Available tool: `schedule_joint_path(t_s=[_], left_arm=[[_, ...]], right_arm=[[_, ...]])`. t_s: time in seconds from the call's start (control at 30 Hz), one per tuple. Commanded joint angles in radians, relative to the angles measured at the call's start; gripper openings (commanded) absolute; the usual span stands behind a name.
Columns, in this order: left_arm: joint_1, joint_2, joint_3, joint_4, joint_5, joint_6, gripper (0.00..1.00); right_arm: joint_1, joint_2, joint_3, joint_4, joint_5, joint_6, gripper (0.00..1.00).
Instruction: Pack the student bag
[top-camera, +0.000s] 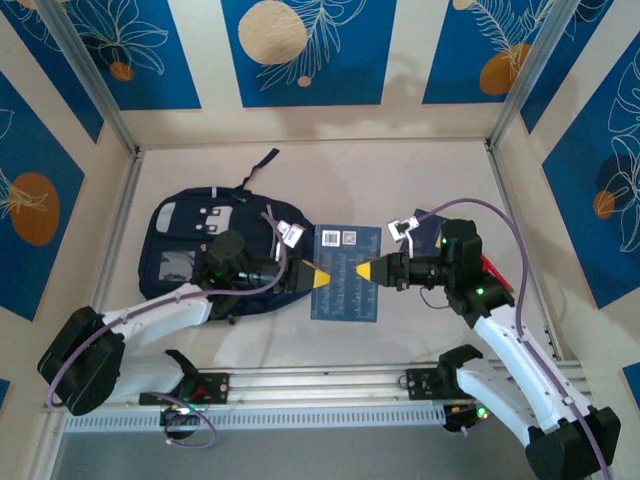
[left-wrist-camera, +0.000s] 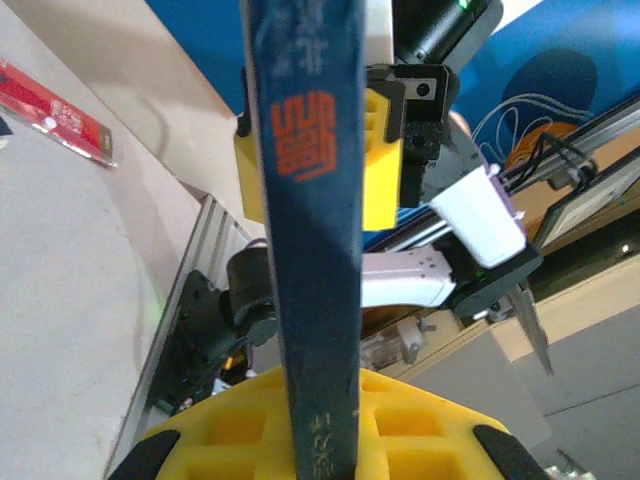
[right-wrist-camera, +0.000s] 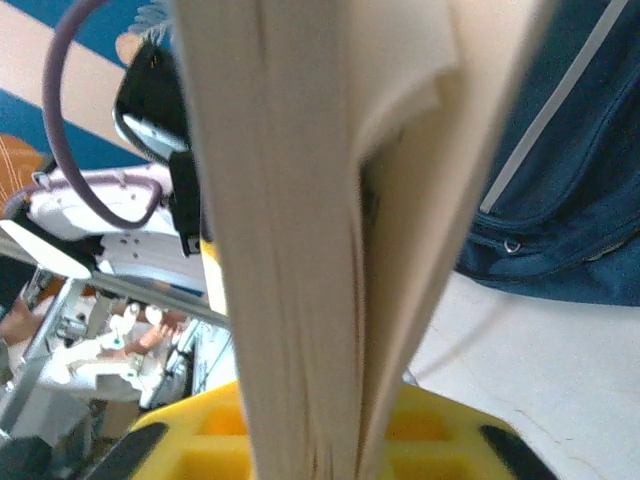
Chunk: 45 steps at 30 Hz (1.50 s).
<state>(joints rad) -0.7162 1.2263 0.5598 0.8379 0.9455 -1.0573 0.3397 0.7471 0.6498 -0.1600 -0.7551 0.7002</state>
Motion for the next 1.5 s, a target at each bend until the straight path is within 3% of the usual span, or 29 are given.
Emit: schedule_joint_path(t_s=[0.0, 0.17, 0.33, 0.47, 0.57, 0.83, 1.03, 1.27, 1.47], left_arm=[[-0.001, -0.013, -0.015, 0.278, -0.148, -0.108, 0.0], [-0.035, -0.012, -0.095, 0.492, -0.496, -0.133, 0.0], [-0.079, -0.002, -0.104, 0.522, -0.684, -0.104, 0.0], [-0.107, 0.015, -0.122, 0.568, -0.828, -0.14, 0.0], [-0.125, 0.012, -0.109, 0.569, -0.879, -0.144, 0.0], [-0.163, 0.044, -0.091, 0.56, -0.937, -0.156, 0.0], [-0.186, 0.077, -0.09, 0.568, -0.953, -0.164, 0.0], [-0.206, 0.099, -0.103, 0.568, -0.984, -0.159, 0.0], [-0.206, 0.128, -0.097, 0.569, -0.973, -0.172, 0.0]], right_arm=[[-0.007, -0.086, -0.065, 0.094, 0.177, 0.146, 0.45], [0.004, -0.164, -0.162, 0.239, 0.365, 0.359, 0.62], [0.042, -0.176, -0.181, 0.364, 0.453, 0.477, 0.76], [0.128, -0.178, -0.203, 0.452, 0.571, 0.515, 0.91], [0.19, -0.152, -0.217, 0.547, 0.632, 0.524, 0.99], [0.298, -0.048, -0.175, 0.678, 0.702, 0.447, 1.0], [0.351, -0.008, -0.17, 0.716, 0.857, 0.377, 0.88], [0.355, 0.047, -0.203, 0.823, 0.907, 0.409, 0.42], [0.352, 0.055, -0.216, 0.815, 0.906, 0.443, 0.3]])
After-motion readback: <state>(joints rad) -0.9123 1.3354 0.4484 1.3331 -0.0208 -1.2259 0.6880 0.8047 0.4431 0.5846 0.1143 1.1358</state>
